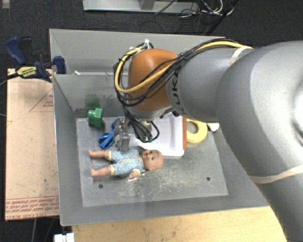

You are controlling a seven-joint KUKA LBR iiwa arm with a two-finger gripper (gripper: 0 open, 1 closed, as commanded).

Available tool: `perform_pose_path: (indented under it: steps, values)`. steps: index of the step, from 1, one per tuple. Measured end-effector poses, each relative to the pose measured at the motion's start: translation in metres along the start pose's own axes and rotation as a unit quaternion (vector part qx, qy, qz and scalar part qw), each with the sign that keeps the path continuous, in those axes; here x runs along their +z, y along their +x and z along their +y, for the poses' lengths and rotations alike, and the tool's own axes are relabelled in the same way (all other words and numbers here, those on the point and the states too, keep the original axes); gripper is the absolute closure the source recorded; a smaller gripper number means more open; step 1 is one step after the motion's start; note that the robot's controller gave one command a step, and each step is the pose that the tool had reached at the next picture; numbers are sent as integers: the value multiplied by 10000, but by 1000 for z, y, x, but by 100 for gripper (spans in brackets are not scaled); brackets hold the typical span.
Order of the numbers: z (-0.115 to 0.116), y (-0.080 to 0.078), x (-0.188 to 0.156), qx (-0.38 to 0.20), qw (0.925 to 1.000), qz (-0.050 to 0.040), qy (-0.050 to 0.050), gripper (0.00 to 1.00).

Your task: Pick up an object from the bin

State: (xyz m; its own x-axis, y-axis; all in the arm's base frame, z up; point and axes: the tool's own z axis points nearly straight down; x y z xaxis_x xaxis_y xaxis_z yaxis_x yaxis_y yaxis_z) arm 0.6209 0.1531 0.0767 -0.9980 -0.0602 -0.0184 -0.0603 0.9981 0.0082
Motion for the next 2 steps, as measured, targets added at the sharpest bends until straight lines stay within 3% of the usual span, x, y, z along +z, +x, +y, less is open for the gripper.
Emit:
perform_pose_path:
  steps: [1, 2]
  values:
    - [3, 4, 0, -744, 9972, -31, 5, 100]
    - [43, 27, 2, -2092, 9778, -70, -15, 100]
